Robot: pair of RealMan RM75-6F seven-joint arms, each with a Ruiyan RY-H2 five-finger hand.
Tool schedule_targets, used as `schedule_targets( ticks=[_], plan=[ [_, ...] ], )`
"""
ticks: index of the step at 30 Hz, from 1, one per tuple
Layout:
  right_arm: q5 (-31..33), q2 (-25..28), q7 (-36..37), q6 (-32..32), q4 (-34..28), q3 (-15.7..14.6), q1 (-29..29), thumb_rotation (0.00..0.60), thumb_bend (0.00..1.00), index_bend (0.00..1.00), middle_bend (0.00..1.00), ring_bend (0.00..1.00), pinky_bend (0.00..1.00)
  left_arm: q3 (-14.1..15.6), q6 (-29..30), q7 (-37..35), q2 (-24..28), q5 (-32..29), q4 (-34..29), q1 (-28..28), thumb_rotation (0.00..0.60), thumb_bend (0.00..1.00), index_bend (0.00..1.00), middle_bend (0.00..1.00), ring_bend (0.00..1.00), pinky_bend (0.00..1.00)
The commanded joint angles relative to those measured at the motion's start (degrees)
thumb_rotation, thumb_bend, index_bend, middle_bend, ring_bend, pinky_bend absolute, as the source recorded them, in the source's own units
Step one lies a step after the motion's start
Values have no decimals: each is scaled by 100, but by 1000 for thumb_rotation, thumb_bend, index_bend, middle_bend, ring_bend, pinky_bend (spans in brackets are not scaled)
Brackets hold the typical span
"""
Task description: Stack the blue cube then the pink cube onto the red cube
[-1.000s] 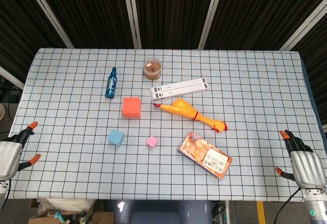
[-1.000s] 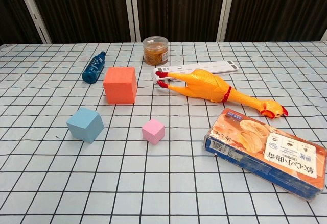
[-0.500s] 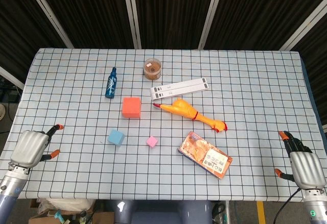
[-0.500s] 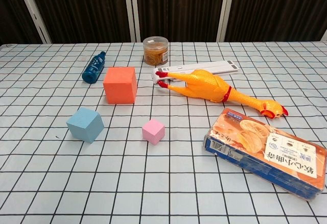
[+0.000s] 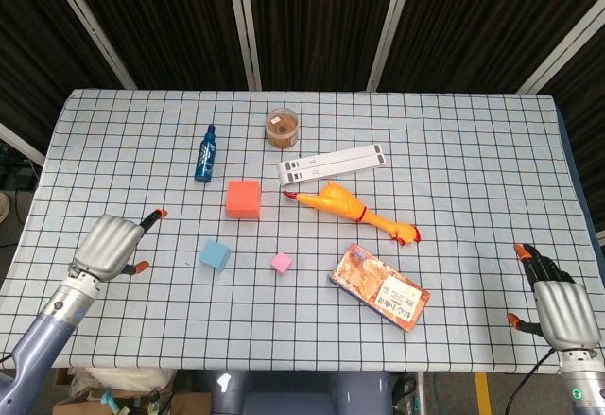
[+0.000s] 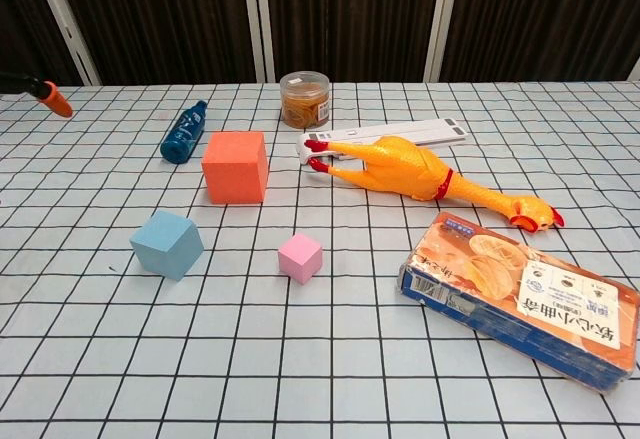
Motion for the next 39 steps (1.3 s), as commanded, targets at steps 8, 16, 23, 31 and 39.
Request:
schedule_targets(
  ticks=[8,16,23,31,39],
  plan=[
    [59,26,74,-37,9,15,9,600,129,6,96,171,340,-4,-533,1191,-235,-1051,-197,-618,600,0,160,892,771,840],
    [78,34,91,-62,12,15,19,600,129,6,96,171,340,110,-796,1466,-541,-1733,-81,-954,600,33,184,892,771,840],
    [111,35,102,-70,20,23,21,600,129,6,96,171,340,156,-839,1302,-844,-1826,163,-1123,600,47,165,891,771,840],
    [142,43,139,-89,30,30,25,600,129,8,96,171,340,194,-743,1357,-1088,-1806,289,-1292,600,78,172,891,771,840],
    [145,64,201,-75,30,40,20,600,129,13,96,171,340,256,-676,1584,-1298,-2118,406,-1492,600,127,219,891,771,840]
  ],
)
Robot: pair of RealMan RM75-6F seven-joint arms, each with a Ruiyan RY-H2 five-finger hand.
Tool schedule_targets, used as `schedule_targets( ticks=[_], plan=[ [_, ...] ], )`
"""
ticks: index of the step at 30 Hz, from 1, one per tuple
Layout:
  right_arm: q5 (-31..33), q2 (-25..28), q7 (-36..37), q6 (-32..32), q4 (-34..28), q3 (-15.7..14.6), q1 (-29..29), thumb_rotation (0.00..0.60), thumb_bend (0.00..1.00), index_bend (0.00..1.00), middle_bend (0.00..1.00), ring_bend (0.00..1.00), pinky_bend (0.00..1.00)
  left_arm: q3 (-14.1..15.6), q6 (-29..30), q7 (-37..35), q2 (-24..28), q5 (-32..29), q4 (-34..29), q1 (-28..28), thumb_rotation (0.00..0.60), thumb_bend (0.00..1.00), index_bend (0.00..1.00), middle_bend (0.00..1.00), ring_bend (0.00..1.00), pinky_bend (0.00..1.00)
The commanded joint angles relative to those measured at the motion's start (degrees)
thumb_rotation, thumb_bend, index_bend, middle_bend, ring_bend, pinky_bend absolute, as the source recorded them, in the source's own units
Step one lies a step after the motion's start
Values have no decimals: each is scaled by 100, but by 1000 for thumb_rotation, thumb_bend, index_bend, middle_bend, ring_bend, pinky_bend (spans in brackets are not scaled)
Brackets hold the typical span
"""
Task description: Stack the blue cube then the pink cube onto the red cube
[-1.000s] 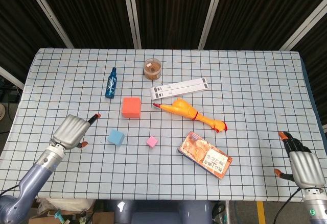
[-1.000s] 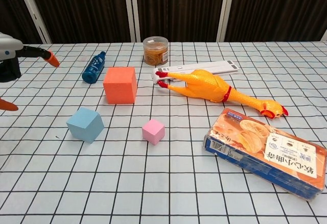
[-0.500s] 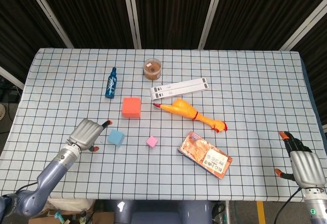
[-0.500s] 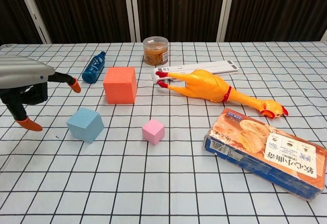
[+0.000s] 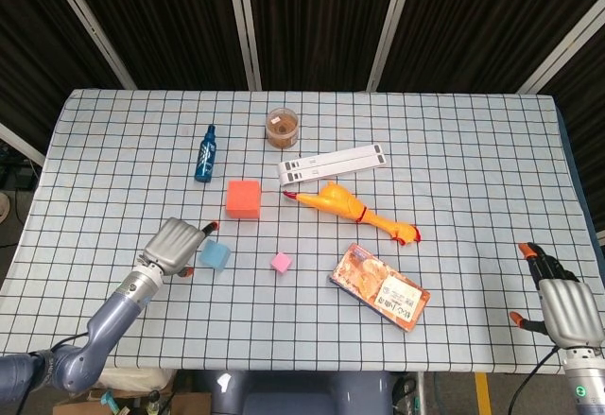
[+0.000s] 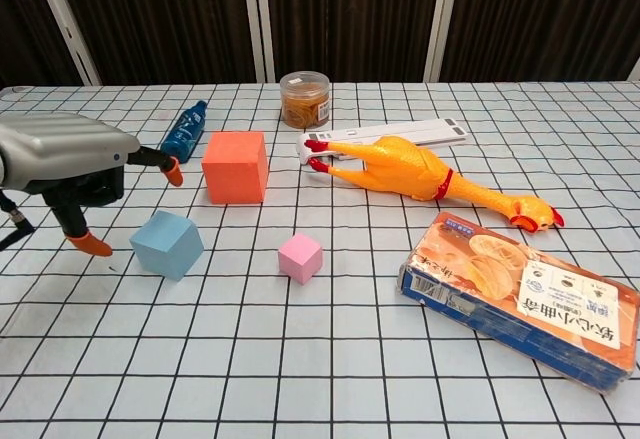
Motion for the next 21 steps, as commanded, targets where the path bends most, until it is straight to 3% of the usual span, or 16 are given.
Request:
schedule_targets(
  ticks=[1,21],
  plan=[
    [8,6,18,-1,4,3,-2,600,129,14,96,171,340,43,14,85,-75,-101,43,-77,600,127,219,891,771,840],
    [58,7,68,-57,33,3,12,600,129,16,96,171,340,186,239,214,-451,-385,271,-365,600,183,290,891,771,845]
  ],
)
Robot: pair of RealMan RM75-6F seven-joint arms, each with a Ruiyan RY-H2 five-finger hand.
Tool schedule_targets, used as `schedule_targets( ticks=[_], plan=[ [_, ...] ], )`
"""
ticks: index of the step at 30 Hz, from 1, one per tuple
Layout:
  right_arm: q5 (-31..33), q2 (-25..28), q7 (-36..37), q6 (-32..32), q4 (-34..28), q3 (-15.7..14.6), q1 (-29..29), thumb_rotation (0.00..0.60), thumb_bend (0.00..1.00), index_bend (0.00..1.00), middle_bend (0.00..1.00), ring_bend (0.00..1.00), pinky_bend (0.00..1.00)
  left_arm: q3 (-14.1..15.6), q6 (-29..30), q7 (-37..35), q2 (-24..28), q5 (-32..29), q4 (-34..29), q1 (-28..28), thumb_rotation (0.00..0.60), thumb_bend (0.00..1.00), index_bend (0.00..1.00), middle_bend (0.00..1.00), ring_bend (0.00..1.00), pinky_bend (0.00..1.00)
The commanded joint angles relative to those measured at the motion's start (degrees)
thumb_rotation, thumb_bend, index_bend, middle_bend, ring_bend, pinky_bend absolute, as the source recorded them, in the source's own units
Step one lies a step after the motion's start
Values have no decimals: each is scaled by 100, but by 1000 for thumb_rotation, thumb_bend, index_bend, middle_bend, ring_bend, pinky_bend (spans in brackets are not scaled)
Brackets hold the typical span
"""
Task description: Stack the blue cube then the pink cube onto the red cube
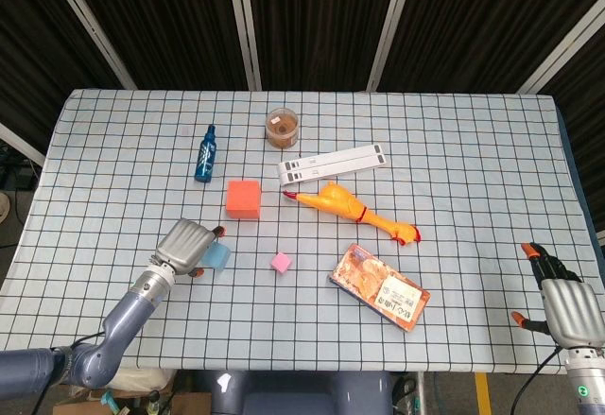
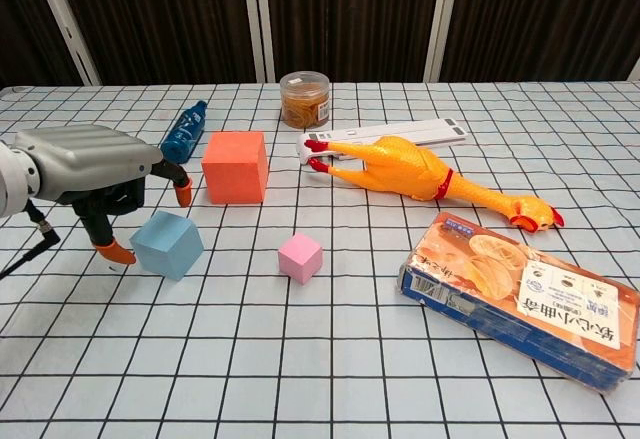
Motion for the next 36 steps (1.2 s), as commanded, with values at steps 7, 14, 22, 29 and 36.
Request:
schedule_targets(
  ticks=[7,14,22,29,36],
  plan=[
    [48,0,20,-38,21,5,11,600,129,16,96,171,340,103,51,11,-122,-98,131,-124,600,184,295,891,771,845],
    [47,6,35,-34,22,-6,1,600,129,16,96,171,340,184,34,3,-204,-177,223,-219,600,223,346,892,771,848],
    [93,11,85,-94,58,2,21,600,129,18,96,173,340,267,148,6,-219,-182,233,-255,600,370,478,897,776,858],
    [90,9,100,-76,81,6,16,600,129,18,96,173,340,174,298,-167,-96,-339,-27,-228,600,478,512,898,780,861],
    [105,-8,56,-116,88,-6,31,600,129,21,96,175,340,-185,384,-465,509,-945,-1038,-284,600,498,526,900,784,863]
  ],
)
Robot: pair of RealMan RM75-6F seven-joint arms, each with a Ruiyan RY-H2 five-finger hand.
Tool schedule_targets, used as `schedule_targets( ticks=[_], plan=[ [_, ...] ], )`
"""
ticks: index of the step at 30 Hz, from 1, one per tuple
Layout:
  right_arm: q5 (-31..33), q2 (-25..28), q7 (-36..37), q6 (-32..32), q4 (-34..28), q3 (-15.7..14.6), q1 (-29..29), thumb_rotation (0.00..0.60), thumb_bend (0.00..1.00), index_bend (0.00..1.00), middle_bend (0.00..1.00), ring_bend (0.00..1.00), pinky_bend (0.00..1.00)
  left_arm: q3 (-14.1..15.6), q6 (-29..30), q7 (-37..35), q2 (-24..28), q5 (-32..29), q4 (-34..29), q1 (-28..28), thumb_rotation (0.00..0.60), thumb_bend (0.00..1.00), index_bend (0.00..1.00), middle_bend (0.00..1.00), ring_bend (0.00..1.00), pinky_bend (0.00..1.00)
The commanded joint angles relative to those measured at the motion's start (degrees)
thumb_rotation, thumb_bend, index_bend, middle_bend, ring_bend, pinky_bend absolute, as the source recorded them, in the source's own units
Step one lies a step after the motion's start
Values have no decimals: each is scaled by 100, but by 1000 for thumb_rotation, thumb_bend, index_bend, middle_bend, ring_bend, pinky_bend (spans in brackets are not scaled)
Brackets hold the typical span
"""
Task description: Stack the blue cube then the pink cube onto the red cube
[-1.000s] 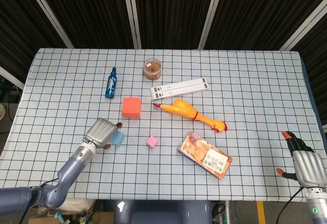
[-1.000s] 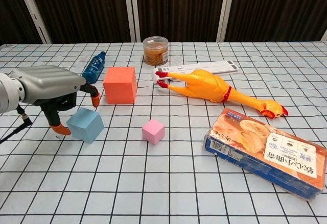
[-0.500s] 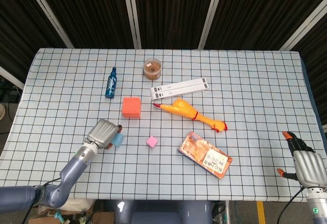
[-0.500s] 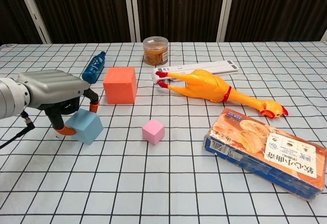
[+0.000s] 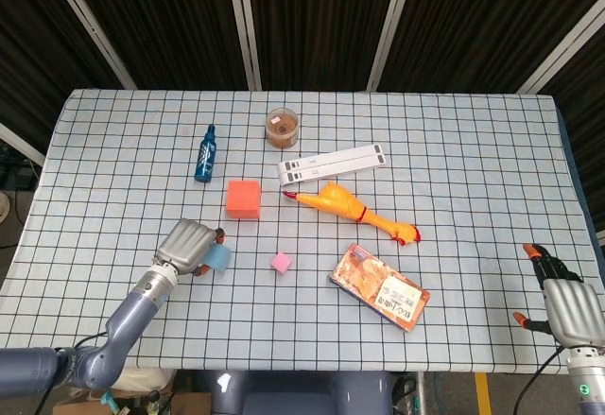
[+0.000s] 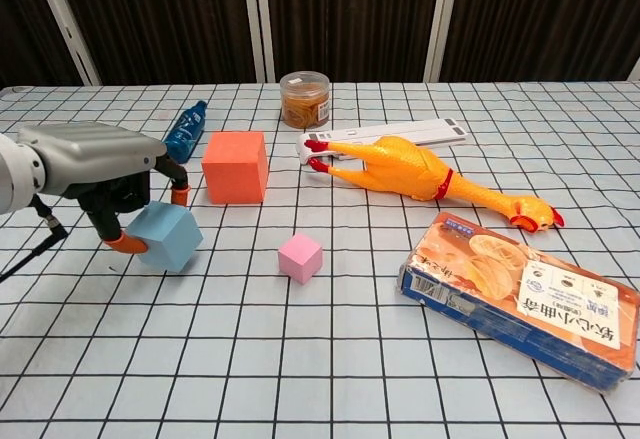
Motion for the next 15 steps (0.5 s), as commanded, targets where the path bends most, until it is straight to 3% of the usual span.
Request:
schedule_targets(
  ticks=[1,6,15],
  plan=[
    [0,-8,-6,-9,5,-3,5,600,129,21,96,175,340,-272,68,-192,434,-480,-639,-67,600,499,529,901,786,864],
    [-27,-14,-15,0,-9,-4,12,600,129,21,96,176,340,-565,627,160,699,-1209,-1139,-322,600,499,536,904,791,870],
    [-49,-23,-21,-39,-6,-22,33,600,129,22,96,177,340,-1031,1966,969,461,-2320,-1391,-846,600,498,537,904,792,870]
  ],
)
